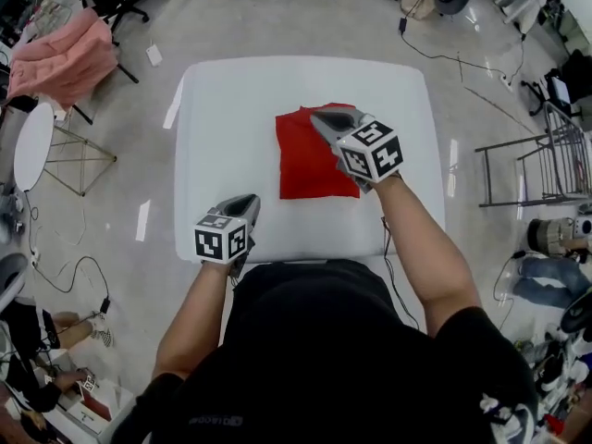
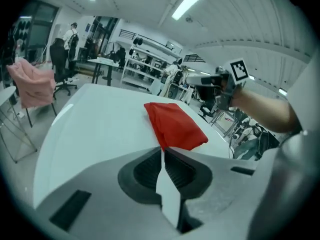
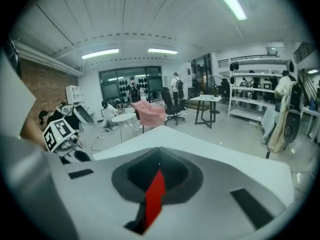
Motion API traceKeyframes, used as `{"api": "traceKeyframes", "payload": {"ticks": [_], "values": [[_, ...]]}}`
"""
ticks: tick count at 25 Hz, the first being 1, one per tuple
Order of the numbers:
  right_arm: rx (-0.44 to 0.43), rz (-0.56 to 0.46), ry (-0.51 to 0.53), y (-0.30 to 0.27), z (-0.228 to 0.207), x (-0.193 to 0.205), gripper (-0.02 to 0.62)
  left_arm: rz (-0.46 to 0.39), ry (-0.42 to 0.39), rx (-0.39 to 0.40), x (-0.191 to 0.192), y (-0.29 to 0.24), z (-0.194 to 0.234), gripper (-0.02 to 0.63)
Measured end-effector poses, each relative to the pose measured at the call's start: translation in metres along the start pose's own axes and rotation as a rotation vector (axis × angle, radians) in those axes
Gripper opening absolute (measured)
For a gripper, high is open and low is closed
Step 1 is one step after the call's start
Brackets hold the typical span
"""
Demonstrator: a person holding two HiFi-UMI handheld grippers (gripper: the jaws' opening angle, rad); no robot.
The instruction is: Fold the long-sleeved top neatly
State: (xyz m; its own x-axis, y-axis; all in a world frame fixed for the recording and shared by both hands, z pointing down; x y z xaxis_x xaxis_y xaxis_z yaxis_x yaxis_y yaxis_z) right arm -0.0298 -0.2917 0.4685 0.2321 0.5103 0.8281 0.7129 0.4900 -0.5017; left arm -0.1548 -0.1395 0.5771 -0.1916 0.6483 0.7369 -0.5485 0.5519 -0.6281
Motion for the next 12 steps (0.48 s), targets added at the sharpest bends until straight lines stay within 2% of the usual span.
{"api": "traceKeyframes", "payload": {"ticks": [3, 6, 8, 12], "values": [[0.043, -0.037, -0.133, 0.049, 0.022, 0.061, 0.005, -0.033, -0.082, 0.029, -0.017, 0.009, -0.012, 0.021], [0.133, -0.045, -0.245, 0.089, 0.031, 0.119, 0.003, -0.057, -0.158, 0.071, -0.029, 0.012, -0.027, 0.021], [0.191, -0.055, -0.252, 0.112, 0.035, 0.136, 0.003, -0.065, -0.196, 0.097, -0.034, 0.014, -0.039, 0.021], [0.258, -0.123, -0.255, 0.145, 0.039, 0.135, 0.003, -0.075, -0.263, 0.131, -0.040, 0.022, -0.061, 0.021]]}}
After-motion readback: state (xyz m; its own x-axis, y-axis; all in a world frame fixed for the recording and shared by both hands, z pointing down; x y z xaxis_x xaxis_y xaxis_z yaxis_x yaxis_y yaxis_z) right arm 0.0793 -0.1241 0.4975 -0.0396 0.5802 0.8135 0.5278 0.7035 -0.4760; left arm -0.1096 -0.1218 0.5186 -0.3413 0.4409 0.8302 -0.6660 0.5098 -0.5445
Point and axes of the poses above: the fingertips, and each gripper's own axes: y backward along the fingers, z to its left, x out of its underside, the point moved 1 cm from there along y, backward along the fingers, and after that the axes turned 11 degrees about -y, right-handed, at the moved point
